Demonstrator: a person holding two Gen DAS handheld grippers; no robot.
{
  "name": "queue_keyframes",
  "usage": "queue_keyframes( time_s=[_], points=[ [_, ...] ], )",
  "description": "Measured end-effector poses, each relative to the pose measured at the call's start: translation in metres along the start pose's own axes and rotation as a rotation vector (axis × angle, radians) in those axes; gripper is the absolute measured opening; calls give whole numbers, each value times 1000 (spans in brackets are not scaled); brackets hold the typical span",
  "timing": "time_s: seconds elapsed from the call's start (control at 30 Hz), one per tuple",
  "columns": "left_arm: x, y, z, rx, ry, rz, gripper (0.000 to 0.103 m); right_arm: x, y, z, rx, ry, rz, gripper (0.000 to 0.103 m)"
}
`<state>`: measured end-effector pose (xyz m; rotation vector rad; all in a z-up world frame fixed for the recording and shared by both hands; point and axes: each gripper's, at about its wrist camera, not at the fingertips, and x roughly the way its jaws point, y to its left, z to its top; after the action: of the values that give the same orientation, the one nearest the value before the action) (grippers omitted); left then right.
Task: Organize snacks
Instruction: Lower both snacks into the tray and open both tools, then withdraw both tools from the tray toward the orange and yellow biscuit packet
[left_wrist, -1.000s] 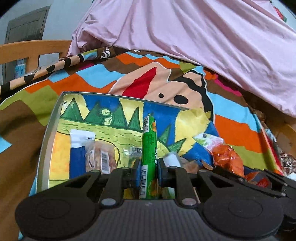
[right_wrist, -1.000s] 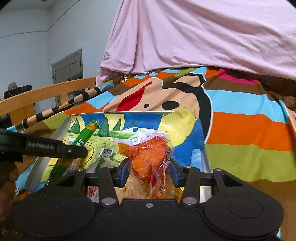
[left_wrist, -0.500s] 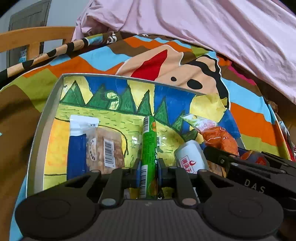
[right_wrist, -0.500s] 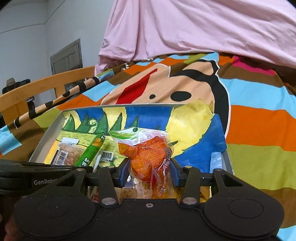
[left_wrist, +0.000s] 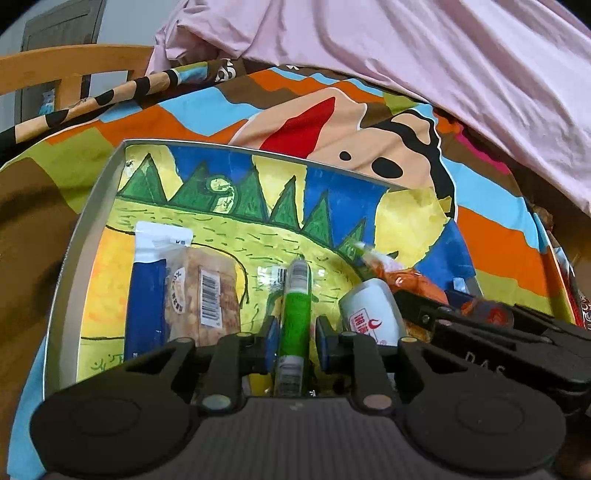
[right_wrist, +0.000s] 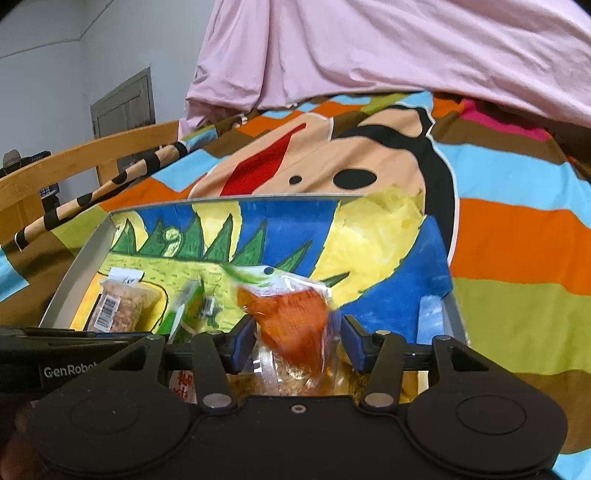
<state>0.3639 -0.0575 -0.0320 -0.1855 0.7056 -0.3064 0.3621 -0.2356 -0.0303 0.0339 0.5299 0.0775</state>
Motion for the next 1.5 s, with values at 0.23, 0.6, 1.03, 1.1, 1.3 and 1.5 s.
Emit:
queue_keyframes(
  time_s=[0.23, 0.6, 1.03, 1.1, 1.3, 1.5],
  points=[
    [-15, -2, 1, -16, -30, -9, 37, -20, -4, 5, -21, -45, -10, 71],
    [-68, -8, 0, -8, -135, 2, 77, -74, -13, 7, -14, -136, -29, 95],
    [-157, -15, -23, -2, -298, 5, 102, -167, 2, -2, -61, -278, 5, 102],
    [-171, -15, -31, -12, -320, 12, 102, -182, 5, -8, -72, -290, 11, 102],
    [-202, -14, -61, -5, -325, 52, 102, -219, 18, -30, -115, -298, 20, 102],
    [-227, -9, -90, -2, -314, 81, 103, -244, 27, -55, -133, -277, 26, 102]
  ],
)
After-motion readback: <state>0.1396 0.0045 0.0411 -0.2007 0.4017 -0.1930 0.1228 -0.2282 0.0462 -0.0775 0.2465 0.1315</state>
